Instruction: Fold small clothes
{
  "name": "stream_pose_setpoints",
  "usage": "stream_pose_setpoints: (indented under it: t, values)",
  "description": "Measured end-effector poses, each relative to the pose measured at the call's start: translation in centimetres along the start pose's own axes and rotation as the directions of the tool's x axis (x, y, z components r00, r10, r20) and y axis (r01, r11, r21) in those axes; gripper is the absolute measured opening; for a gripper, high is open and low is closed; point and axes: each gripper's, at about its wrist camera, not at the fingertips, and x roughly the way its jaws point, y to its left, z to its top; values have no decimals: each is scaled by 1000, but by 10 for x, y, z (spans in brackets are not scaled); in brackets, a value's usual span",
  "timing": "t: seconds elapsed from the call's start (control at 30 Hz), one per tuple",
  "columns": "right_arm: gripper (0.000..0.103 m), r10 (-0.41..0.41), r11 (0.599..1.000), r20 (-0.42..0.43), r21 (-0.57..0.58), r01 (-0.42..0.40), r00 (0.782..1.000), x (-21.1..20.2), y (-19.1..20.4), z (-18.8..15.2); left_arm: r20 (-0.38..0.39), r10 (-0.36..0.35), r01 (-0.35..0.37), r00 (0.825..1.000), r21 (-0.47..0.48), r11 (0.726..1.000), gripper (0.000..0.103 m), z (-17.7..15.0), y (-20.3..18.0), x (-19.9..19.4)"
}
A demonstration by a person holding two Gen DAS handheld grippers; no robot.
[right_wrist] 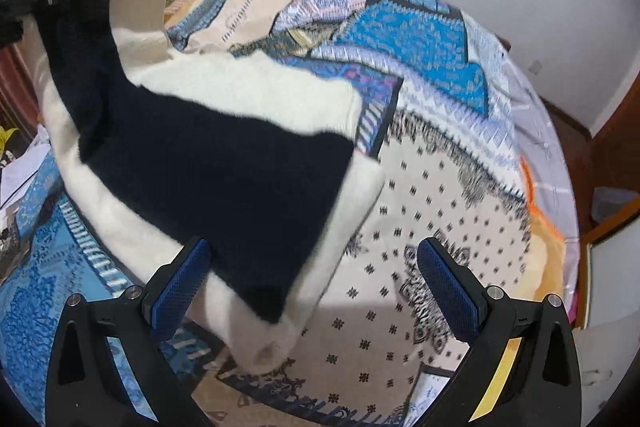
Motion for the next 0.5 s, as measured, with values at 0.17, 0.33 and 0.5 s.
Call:
stream_pose_setpoints:
  t: [0.17,0.33,0.5]
  values:
    - [102,40,998,-29,49,-39,999,13,-4,-9,-29,-76,77,997,62,995,22,7,-55,1]
    - [102,76,995,-31,73,-74,997,18,-6,-13,-68,-140,147,988,118,982,22,9,-117,6]
    - [102,104,990,-37,103,-100,994,20,-10,-14,-49,-165,171,985,188,967,22,8,-173,4]
